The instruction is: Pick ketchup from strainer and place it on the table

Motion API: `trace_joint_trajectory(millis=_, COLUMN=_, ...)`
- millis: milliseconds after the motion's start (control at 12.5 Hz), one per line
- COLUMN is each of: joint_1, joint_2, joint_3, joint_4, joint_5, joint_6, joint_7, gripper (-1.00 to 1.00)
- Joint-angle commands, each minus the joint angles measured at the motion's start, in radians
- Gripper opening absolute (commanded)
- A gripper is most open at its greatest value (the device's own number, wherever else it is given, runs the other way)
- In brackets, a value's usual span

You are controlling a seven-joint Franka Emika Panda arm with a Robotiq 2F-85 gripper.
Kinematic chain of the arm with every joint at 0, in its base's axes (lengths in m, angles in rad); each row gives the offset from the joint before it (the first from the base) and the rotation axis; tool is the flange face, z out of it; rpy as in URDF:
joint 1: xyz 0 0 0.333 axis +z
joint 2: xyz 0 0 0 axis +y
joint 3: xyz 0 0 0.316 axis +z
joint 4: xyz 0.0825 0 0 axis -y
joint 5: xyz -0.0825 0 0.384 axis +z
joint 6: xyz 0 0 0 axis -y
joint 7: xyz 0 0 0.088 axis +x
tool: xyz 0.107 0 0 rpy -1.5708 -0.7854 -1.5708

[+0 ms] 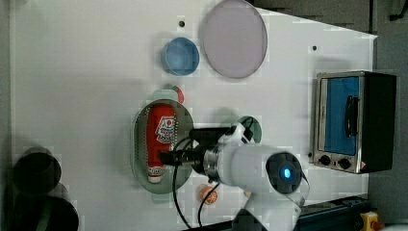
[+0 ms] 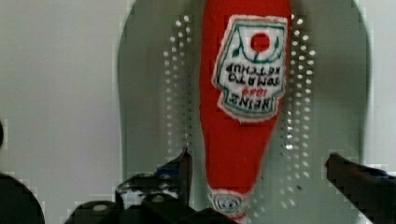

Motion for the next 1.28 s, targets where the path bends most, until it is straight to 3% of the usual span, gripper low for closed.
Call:
trace_joint_trajectory(millis=80, joint_1=-0.005, joint_2=0.066, joint_3=-0.006, joint_4=0.023, joint_5=-0.065, joint_6=0.086, joint_7=0.119, gripper=1.00)
trace_joint_trajectory(millis=560, joint_1=0.048, joint_2=0.214, joint_3=-0.093, joint_4=0.087, joint_5=-0.225, joint_6=0.135, joint_7=0.222, gripper=1.00)
trace_joint_trajectory(millis=640, joint_1=0.062, joint_2=0.235, joint_3=-0.106, joint_4=0.102, joint_5=-0.227, joint_6=0.134, joint_7=0.227, gripper=0.91)
trace_joint_trajectory(millis=880, joint_1=0.092, joint_2=0.263, joint_3=-0.127, joint_4=0.129, joint_5=-0.227, joint_6=0.144, joint_7=0.227, gripper=0.19)
trace_joint_trajectory(millis=1280, joint_1=0.089, joint_2=0.194, joint_3=-0.110, joint_4=0.122, joint_5=-0.221, joint_6=0.066, joint_7=0.229, gripper=0.16)
